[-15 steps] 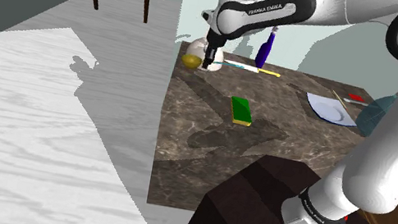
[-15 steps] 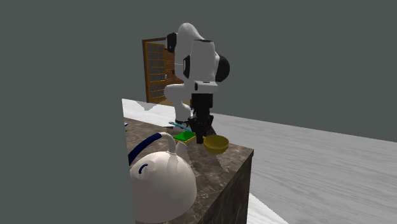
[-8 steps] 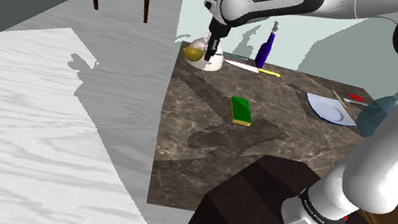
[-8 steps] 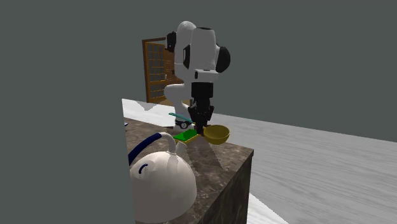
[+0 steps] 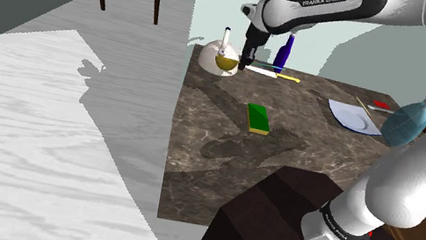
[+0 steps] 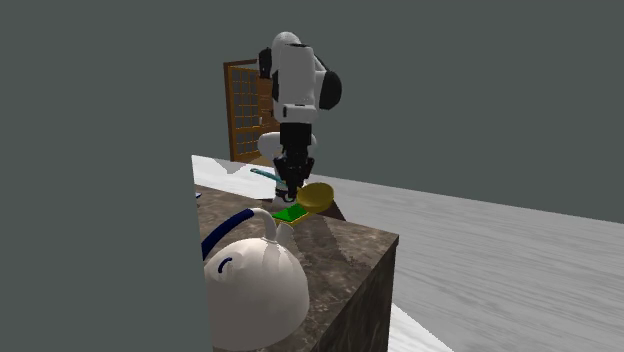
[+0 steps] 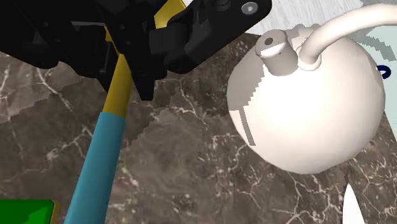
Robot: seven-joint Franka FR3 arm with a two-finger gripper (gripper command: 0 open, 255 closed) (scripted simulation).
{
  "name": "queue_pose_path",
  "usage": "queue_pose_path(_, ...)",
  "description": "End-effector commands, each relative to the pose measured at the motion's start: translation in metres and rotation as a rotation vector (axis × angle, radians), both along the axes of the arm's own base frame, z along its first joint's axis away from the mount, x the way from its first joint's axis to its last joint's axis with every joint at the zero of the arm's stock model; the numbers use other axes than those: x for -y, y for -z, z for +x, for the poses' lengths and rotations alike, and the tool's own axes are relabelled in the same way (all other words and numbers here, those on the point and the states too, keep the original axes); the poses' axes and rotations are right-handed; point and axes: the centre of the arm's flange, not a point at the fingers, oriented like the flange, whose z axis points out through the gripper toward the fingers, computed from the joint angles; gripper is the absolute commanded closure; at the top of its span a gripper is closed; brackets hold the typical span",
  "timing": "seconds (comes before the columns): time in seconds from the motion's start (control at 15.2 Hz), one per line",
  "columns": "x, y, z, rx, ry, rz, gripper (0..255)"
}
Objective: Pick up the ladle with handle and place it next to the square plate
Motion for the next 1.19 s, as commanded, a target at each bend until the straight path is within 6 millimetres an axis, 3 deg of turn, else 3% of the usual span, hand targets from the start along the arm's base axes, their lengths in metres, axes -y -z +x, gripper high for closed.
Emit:
queue_pose_path(0.0, 0.015, 0.0, -0.024, 0.0, -0.001, 0.0, 255)
queue_pose_path(1.12, 0.141, -0.001, -0.21, 0.0, -0.001, 0.0, 255)
